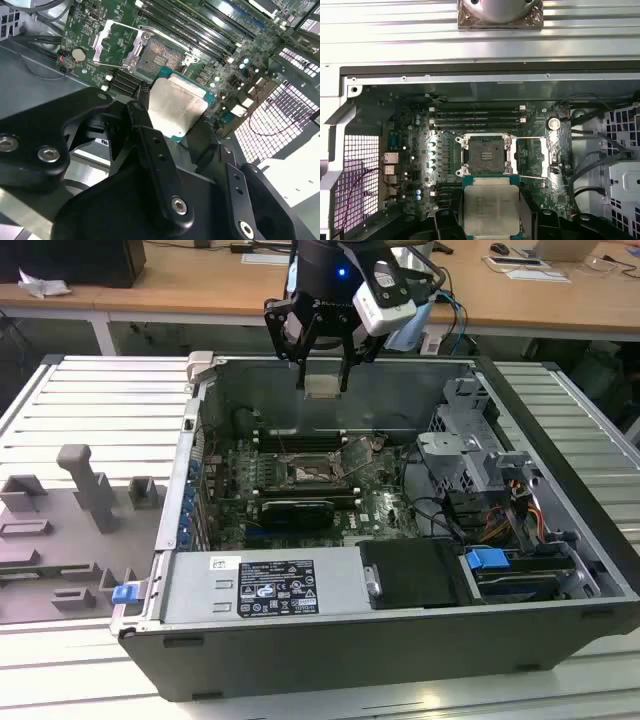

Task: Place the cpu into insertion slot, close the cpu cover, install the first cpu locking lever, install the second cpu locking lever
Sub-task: 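Place the cpu into insertion slot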

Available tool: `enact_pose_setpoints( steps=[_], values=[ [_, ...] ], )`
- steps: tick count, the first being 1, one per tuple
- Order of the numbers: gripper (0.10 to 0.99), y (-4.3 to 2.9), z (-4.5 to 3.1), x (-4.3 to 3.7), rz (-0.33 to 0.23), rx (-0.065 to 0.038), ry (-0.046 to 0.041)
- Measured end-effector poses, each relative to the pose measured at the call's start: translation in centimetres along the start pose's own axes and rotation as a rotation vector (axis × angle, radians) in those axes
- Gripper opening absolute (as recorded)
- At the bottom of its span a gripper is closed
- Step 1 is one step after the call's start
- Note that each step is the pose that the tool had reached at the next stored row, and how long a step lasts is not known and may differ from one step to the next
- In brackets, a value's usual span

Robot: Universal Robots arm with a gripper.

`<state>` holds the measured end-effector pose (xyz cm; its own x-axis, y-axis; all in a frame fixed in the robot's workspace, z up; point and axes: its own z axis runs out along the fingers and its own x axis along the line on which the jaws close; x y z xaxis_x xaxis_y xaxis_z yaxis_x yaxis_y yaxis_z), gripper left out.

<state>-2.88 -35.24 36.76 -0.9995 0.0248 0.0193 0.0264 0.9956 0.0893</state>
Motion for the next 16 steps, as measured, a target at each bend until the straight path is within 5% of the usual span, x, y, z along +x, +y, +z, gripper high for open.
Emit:
enact_pose_setpoints(
  steps=[5, 16],
  values=[
    [0.541, -0.01, 0.08, -0.01, 0.054, -0.001, -0.0049],
    [0.541, -0.02, 0.28, -0.01, 0.291, -0.001, -0.0262]
  ],
)
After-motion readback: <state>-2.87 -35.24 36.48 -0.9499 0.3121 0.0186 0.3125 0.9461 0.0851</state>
